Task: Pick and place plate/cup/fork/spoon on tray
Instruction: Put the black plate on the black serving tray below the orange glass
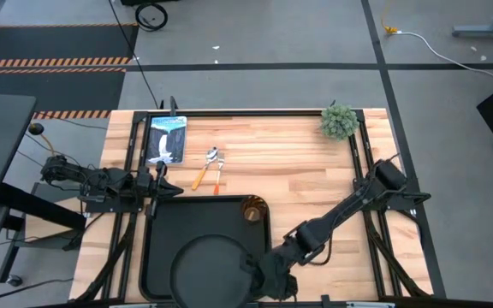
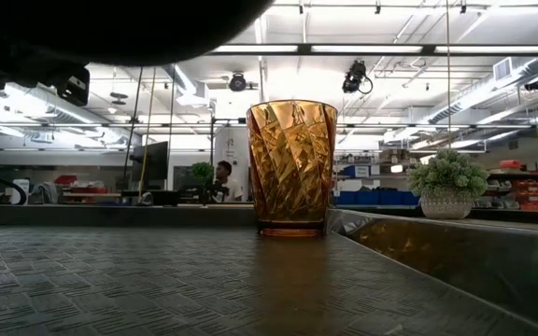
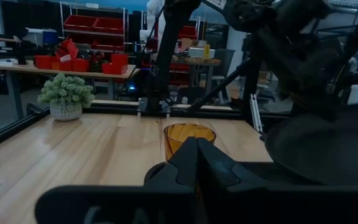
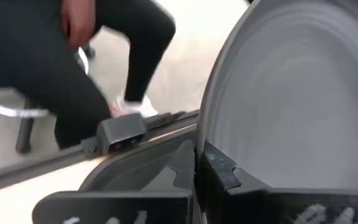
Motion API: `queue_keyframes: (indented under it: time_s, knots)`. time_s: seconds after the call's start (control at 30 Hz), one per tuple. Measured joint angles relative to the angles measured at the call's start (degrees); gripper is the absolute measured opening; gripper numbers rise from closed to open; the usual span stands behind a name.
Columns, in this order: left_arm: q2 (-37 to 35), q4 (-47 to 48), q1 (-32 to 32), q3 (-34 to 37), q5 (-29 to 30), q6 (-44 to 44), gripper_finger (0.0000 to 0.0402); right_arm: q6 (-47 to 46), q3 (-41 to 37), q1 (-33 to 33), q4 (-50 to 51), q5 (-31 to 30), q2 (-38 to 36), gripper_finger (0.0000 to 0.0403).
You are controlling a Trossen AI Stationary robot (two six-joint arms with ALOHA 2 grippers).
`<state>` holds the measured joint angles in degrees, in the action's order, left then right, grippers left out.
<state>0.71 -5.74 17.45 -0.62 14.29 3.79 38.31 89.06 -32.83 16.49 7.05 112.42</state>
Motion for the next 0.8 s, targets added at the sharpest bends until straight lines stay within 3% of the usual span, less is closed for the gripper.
queue_keyframes:
  time_s: [0.43,0.8]
  knots:
    - [0.0,0.0,-0.01,0.0,-0.01,0.02,0.0009,10.1,2.18,0.46,3.87,-12.53,9.79,0.0014]
    - [0.0,0.02,0.0,0.0,-0.01,0.02,0.0009,10.62,2.18,1.55,6.18,-12.91,11.39,0.0015]
